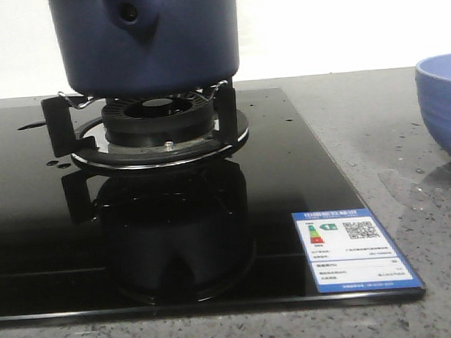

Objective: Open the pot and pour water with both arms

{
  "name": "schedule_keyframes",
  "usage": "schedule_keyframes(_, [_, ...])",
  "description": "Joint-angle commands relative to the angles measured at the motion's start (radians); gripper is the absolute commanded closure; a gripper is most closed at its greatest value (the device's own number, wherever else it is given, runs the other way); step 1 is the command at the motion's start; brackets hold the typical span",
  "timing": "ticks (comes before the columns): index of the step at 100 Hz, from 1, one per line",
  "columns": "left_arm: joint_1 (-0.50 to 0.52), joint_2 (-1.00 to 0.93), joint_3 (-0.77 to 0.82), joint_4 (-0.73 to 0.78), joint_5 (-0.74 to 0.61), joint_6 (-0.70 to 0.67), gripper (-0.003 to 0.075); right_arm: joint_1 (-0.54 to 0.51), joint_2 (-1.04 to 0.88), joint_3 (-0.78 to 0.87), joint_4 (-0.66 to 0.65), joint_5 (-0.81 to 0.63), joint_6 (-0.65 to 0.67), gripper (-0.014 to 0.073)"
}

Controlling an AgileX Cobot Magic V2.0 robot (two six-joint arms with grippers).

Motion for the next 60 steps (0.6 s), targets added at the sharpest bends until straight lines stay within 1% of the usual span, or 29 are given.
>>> schedule_keyframes(1, [0.002,-0.029,0.027,-0.002,-0.046,-0.010,0.0741,-0.006,-0.012,0.025,-0.026,0.014,0.004,0.0655])
schedule_keyframes(9, [0.002,-0.029,0.027,-0.002,-0.046,-0.010,0.0741,-0.006,-0.066,0.025,-0.024,0.107,0.004,0.0655])
schedule_keyframes(18, [0.002,-0.027,0.027,-0.002,-0.049,-0.010,0.0741,-0.006,-0.061,0.025,-0.015,0.172,0.004,0.0655])
schedule_keyframes(60, [0.002,-0.027,0.027,-0.002,-0.049,-0.010,0.0741,-0.006,-0.061,0.025,-0.015,0.163,0.004,0.0655])
